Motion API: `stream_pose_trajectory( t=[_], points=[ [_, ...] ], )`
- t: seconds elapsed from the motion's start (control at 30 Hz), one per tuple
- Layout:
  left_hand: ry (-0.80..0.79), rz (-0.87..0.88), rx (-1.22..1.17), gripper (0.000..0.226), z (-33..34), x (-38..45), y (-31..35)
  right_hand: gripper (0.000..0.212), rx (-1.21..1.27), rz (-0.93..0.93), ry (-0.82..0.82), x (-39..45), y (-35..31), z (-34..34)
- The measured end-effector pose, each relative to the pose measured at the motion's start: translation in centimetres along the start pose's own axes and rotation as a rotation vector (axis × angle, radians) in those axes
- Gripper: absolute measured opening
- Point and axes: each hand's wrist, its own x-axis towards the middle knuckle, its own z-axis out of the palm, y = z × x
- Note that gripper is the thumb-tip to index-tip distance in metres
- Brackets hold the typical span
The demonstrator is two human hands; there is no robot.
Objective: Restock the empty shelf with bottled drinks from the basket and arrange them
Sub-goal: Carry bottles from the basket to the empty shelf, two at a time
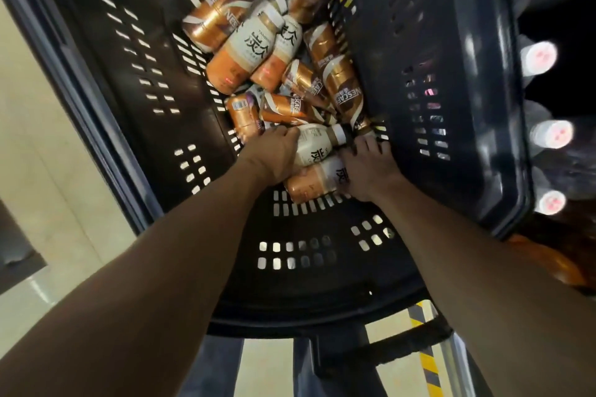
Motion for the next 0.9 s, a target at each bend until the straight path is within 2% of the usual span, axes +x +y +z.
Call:
stream_pose_trajectory(
  t=[0.17, 0.3, 0.37, 0.43, 0.53, 0.7, 0.9],
  points=[
    [0.042, -0.096, -0.199, 0.071, -0.3, -0.5, -0.4, 0.077, 0.097, -0.023, 0.002, -0.2, 0.1, -0.7],
    [0.137, -0.224, -0.373, 0.070, -1.1, -1.6, -0.4, 0.077, 0.537, 0.016, -0.041, -1.4, 0.4, -1.8],
    [0.164, -0.275, -0.398, 0.075, -2.1, -2.0, -0.1, 0.070, 0.753, 0.030, -0.026, -2.0, 0.2, -2.4],
    [0.187, -0.320, -0.466, 0.079, -3.4, -2.5, 0.2, 0.062, 0.921, 0.058, 0.025, -2.4, -0.5, -2.6],
    [0.224, -0.330, -0.605, 0.075, -5.1, -3.4, 0.1, 0.064, 1.151, 0.138, 0.113, -2.7, -1.3, -2.5],
    [0.321, -0.271, -0.661, 0.072, -7.6, -5.2, -0.1, 0.058, 1.376, 0.166, 0.259, -4.9, -1.2, -4.9],
    [0.428, -0.200, -0.843, 0.073, -12.4, -9.5, 1.4, 0.057, 1.596, 0.183, 0.499, -9.1, 0.4, -9.9]
  ],
)
